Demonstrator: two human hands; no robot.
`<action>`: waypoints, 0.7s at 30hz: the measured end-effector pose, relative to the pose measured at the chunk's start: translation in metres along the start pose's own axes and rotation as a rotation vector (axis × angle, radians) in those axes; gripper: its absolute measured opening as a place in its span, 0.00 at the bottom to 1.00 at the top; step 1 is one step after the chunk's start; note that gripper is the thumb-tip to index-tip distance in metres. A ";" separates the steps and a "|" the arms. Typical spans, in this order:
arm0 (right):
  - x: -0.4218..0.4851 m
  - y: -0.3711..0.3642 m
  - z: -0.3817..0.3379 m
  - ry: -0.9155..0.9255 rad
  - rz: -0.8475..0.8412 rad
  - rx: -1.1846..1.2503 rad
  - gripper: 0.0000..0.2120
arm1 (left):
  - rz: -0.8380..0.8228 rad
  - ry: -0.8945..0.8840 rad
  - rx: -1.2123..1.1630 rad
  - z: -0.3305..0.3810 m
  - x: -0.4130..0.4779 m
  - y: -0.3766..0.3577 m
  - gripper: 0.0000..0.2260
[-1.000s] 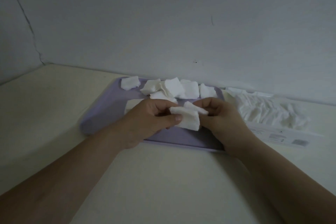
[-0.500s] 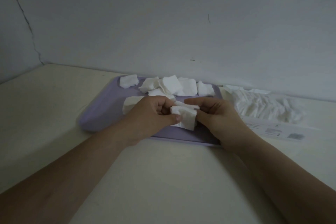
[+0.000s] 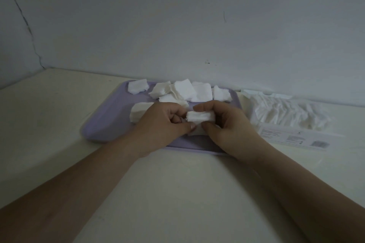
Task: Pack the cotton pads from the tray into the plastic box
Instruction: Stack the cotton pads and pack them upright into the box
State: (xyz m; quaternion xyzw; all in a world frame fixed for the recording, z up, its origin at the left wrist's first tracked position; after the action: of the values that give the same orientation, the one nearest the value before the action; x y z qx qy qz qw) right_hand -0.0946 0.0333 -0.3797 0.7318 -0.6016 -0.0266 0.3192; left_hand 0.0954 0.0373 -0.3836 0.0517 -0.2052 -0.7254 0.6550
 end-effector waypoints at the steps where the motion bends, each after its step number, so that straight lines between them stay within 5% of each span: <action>1: -0.001 -0.001 0.000 -0.002 -0.025 0.003 0.18 | 0.016 0.017 -0.002 -0.001 0.001 0.000 0.04; 9: 0.011 -0.014 -0.004 -0.251 0.045 0.189 0.12 | 0.025 0.031 -0.017 -0.002 0.003 -0.003 0.09; 13: 0.009 -0.023 -0.008 -0.311 0.002 0.354 0.19 | 0.004 0.021 0.004 -0.002 0.003 -0.004 0.05; 18: 0.007 -0.020 -0.004 -0.254 -0.030 0.338 0.13 | 0.043 -0.032 0.043 0.001 0.000 -0.004 0.01; 21: 0.004 -0.018 -0.003 -0.145 -0.055 0.172 0.19 | 0.101 -0.020 0.054 0.008 -0.001 0.003 0.01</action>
State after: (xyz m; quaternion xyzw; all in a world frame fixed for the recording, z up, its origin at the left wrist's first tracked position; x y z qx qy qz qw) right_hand -0.0768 0.0323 -0.3843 0.7688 -0.6029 -0.0366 0.2102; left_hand 0.0958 0.0399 -0.3750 0.0516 -0.2336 -0.6862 0.6870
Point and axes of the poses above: each hand's wrist, its own x-axis towards the middle knuckle, its own y-axis out of the back of the hand, z = x × y, the point moved 2 cm from there along x, towards the middle knuckle, and after that the axes turned 3 degrees about -x, right-handed, at the moved point
